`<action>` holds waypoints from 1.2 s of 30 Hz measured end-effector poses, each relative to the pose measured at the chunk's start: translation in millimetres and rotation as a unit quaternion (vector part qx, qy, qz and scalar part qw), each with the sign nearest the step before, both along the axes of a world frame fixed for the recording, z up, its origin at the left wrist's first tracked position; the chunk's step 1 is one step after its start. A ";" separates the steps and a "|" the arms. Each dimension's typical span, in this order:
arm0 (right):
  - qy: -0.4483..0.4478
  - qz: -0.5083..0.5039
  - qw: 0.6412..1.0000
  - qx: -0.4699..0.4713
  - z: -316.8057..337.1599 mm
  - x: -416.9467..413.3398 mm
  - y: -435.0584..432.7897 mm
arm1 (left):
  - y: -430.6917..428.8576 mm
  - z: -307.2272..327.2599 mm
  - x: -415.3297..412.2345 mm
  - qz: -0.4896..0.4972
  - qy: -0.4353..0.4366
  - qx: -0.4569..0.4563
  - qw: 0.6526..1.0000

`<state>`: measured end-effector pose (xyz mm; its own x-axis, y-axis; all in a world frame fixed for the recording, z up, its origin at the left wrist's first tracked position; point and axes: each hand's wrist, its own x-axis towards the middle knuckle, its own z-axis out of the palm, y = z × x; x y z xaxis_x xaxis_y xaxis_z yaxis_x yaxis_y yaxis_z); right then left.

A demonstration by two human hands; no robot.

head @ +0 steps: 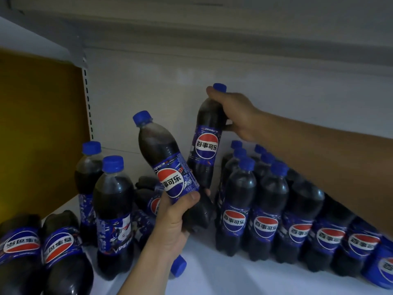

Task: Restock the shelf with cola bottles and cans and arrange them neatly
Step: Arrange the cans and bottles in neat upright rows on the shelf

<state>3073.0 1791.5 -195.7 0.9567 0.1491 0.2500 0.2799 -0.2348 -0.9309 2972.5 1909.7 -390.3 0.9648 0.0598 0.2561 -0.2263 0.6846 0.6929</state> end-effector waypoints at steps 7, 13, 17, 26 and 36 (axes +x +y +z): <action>-0.117 -0.034 0.981 -0.151 12.7 -12.1 -22.7 | 7.6 -1.0 -15.0 0.078 0.026 0.136 0.987; -0.181 -0.047 0.950 -0.252 7.9 -21.1 -21.1 | 10.9 -4.5 -32.9 0.150 0.042 0.303 0.940; -0.219 -0.045 0.896 -0.384 -6.3 -25.3 -15.6 | 10.3 -8.4 -35.6 0.148 0.063 0.330 0.930; -0.149 -0.042 0.874 -0.461 -32.8 0.1 -3.6 | 12.0 -17.8 -28.0 0.206 0.060 0.424 0.880; -0.103 0.022 0.813 -0.572 -53.2 24.6 15.2 | 9.9 -29.4 -16.1 0.184 0.035 0.471 0.862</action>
<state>3097.6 1806.7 -248.9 0.8996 0.4296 0.0787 0.4335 -0.9002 -0.0414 2956.4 1919.6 -419.8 0.9403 0.1620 0.2993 -0.2423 -0.2992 0.9229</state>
